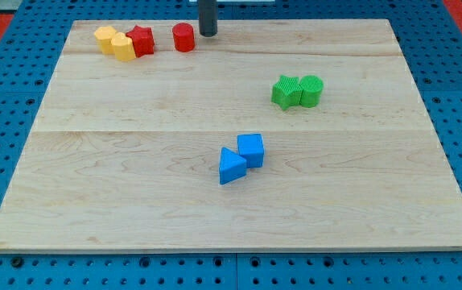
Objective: Slide the green circle and green star slightly left
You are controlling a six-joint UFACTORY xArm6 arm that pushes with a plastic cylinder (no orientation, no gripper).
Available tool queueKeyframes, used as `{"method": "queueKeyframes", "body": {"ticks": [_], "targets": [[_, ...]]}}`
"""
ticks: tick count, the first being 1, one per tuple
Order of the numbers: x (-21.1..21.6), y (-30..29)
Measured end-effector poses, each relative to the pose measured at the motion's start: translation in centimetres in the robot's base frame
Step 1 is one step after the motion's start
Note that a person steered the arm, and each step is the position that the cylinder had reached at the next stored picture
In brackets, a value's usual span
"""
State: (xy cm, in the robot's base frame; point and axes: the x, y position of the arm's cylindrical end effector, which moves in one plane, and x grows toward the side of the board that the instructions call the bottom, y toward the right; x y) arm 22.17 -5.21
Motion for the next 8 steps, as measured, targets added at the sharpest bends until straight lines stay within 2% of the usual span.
{"method": "queueKeyframes", "body": {"ticks": [3, 4, 5, 8], "targets": [[1.7, -9.4], [1.7, -2.9], [1.8, 6.8], [7.5, 22.3]]}}
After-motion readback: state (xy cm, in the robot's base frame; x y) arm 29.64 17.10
